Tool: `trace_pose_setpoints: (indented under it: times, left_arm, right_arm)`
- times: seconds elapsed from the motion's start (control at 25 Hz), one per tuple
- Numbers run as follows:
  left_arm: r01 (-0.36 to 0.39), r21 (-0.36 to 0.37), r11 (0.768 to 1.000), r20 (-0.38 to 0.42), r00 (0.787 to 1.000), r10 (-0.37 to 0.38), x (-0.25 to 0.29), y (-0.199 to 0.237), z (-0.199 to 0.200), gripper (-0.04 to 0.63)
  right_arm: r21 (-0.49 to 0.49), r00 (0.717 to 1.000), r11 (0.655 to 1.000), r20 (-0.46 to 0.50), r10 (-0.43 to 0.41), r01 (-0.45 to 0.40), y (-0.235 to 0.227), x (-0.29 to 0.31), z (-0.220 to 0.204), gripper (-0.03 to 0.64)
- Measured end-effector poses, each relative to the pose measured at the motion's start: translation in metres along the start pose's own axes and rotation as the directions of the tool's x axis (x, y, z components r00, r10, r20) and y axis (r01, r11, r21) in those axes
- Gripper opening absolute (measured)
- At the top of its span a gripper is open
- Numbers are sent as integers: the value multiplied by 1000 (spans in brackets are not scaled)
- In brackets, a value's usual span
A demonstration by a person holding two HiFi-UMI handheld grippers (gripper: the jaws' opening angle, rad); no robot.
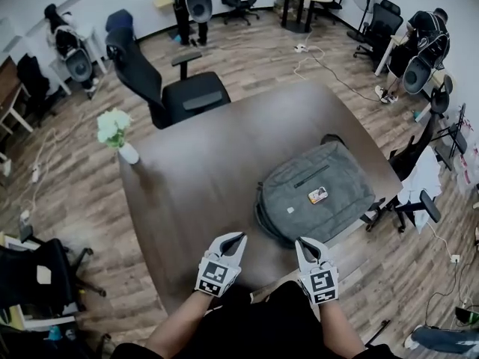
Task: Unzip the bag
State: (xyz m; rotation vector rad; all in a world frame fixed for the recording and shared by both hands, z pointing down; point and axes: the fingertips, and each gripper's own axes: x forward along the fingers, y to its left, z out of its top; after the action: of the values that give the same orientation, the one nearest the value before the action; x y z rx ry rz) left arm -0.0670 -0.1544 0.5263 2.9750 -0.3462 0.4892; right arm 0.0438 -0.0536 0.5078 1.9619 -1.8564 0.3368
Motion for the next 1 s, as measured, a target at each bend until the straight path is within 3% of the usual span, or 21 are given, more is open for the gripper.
trace_pose_setpoints:
  times: [0.16, 0.36, 0.56, 0.92, 1.0]
  left_arm:
    - [-22, -25, 999, -8, 1000, 22, 9, 14, -4, 18]
    - [-36, 10, 999, -64, 997, 37, 35, 30, -15, 18]
    - [-64, 41, 997, -114, 991, 68, 55, 47, -18, 18]
    - [-6, 200, 980, -242, 969, 55, 110, 84, -26, 18]
    - [20, 249, 968, -275, 960, 51, 121, 89, -25, 20]
  right_arm:
    - [-12, 999, 999, -6, 34, -34, -5, 17, -1, 3]
    - [-32, 996, 996, -31, 88, -89, -20, 43, -9, 3]
    - [-63, 981, 985, -125, 151, -160, -33, 65, -29, 3]
    - [-124, 919, 949, -313, 239, -289, -59, 102, -53, 6]
    - [-135, 901, 936, -347, 262, -325, -59, 108, -58, 59]
